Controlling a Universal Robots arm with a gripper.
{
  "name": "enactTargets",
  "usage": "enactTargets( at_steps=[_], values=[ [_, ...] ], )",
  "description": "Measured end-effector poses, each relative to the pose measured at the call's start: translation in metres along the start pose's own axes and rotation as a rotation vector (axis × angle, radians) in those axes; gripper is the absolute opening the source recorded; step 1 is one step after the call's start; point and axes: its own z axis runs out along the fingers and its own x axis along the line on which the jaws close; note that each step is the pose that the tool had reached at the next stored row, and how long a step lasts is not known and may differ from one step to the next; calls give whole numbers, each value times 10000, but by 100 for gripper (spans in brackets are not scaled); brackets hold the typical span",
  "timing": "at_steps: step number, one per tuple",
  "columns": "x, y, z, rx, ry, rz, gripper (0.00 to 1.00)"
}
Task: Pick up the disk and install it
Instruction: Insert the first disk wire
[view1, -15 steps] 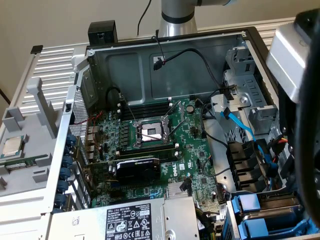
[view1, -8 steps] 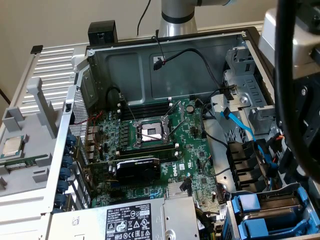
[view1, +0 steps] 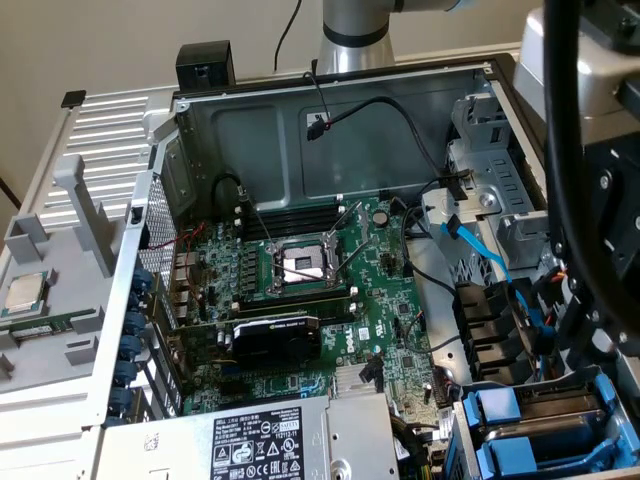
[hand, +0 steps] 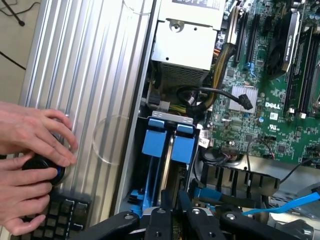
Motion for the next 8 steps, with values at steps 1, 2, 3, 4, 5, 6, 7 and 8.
enactTargets(
  at_steps=[1, 2, 3, 4, 5, 6, 7, 8],
  values=[
    [0, -3, -2, -22, 8, 19, 17],
    [0, -5, -1, -42, 6, 36, 17],
    [-1, -10, -1, -63, 4, 48, 17],
    [-2, -15, -2, -81, 4, 56, 17],
    [-4, -23, -2, -101, 8, 59, 17],
    [-4, -31, -3, -126, 13, 60, 17],
    [-5, -39, -2, -155, 17, 61, 17],
    [-5, -46, -3, -189, 21, 60, 17]
  ],
)
